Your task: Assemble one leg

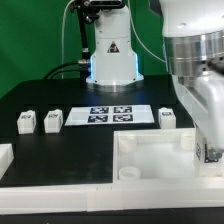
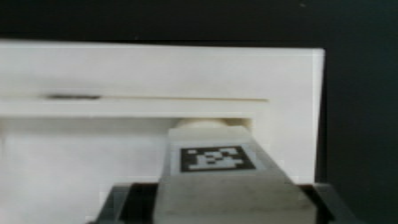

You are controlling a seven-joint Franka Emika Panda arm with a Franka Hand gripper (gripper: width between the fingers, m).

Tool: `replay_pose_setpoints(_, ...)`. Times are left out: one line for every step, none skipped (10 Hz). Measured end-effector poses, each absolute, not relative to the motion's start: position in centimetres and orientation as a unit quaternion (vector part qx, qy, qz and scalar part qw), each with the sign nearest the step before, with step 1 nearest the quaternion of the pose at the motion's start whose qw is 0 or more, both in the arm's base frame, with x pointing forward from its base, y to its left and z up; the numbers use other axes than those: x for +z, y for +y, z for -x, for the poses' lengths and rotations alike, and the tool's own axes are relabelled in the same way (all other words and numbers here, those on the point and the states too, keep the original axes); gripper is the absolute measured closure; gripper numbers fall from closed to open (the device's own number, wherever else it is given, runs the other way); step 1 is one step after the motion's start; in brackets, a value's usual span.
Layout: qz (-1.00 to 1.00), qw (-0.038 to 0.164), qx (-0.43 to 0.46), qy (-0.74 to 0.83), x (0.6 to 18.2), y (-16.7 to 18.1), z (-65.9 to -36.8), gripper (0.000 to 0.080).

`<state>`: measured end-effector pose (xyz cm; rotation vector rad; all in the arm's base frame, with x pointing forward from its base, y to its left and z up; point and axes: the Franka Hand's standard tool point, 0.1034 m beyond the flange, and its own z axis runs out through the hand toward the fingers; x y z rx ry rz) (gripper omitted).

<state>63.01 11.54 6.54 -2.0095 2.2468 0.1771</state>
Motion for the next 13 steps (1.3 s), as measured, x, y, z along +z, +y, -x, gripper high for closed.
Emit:
replay_pose_setpoints(0.625, 0.062, 0.066, 0.776, 6.6, 11.6, -63.0, 0.0506)
replay_pose_setpoints(0.584, 0.060, 0.069, 0.807, 6.6, 11.7, -63.0, 0.0506)
replay_pose_setpoints(0.556, 0.055, 0.065, 0.827, 6.6, 11.7, -63.0, 0.0506)
replay_pose_setpoints(0.552, 0.048, 0.056, 0.831, 6.7, 11.7, -63.0, 0.0506)
replay_pose_setpoints(0.551, 0.047, 0.054, 0.832, 6.7, 11.5, -63.0, 0.0506)
replay_pose_setpoints(0.556, 0.046, 0.054, 0.828, 6.6, 11.5, -62.9, 0.0506)
replay_pose_setpoints(0.557, 0.046, 0.054, 0.827, 6.6, 11.6, -62.9, 0.0287)
replay_pose_setpoints(0.564, 0.046, 0.055, 0.823, 6.7, 12.1, -62.7, 0.0287)
replay_pose_setpoints(0.572, 0.050, 0.056, 0.817, 7.5, 12.8, -62.4, 0.0180)
replay_pose_setpoints(0.577, 0.056, 0.056, 0.813, 8.8, 13.6, -62.1, 0.0180)
replay_pose_setpoints(0.580, 0.061, 0.056, 0.811, 9.6, 14.3, -62.0, 0.0156)
replay_pose_setpoints(0.583, 0.057, 0.059, 0.809, 9.4, 14.7, -61.8, 0.0156)
replay_pose_setpoints(0.584, 0.056, 0.059, 0.808, 9.3, 14.7, -61.7, 0.0151)
